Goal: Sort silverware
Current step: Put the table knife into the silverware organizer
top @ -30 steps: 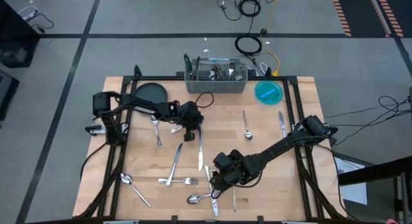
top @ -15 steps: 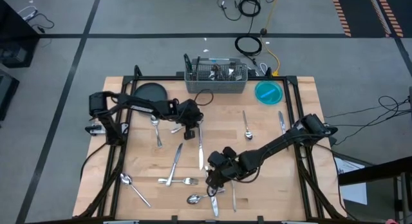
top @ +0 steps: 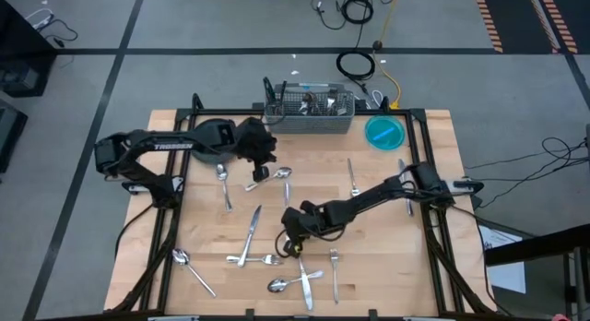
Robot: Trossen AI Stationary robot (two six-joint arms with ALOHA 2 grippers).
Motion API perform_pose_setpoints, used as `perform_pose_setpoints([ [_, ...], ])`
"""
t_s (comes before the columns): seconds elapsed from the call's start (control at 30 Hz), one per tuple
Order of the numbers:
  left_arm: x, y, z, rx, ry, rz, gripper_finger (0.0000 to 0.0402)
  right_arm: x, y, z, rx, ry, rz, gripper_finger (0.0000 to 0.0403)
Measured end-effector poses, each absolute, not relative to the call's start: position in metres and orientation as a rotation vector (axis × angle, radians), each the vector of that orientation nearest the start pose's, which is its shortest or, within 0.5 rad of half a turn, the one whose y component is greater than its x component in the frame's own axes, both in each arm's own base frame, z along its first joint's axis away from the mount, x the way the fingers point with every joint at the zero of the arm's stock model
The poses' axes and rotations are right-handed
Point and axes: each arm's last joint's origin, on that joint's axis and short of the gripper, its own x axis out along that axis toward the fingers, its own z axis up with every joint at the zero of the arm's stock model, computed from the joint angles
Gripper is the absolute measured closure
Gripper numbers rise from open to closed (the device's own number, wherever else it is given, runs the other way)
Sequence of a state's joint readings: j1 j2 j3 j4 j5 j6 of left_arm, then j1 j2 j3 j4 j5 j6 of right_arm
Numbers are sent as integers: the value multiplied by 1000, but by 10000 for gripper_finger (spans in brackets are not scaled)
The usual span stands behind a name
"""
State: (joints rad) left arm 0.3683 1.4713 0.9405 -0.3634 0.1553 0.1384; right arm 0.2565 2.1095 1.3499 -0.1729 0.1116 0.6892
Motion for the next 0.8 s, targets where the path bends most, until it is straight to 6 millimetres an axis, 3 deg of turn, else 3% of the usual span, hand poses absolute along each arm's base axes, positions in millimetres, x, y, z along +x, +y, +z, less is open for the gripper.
perform_pose_setpoints([
  [0.3, 270, 109, 220, -116, 899, 147, 401, 412, 105, 119, 549, 1030, -231, 403],
  [0.53, 272, 109, 220, -103, 883, 125, 401, 386, 105, 132, 529, 1135, -472, 403],
  [0.8, 295, 112, 220, -57, 670, -61, 402, 358, 111, 143, 400, 1308, -526, 403],
])
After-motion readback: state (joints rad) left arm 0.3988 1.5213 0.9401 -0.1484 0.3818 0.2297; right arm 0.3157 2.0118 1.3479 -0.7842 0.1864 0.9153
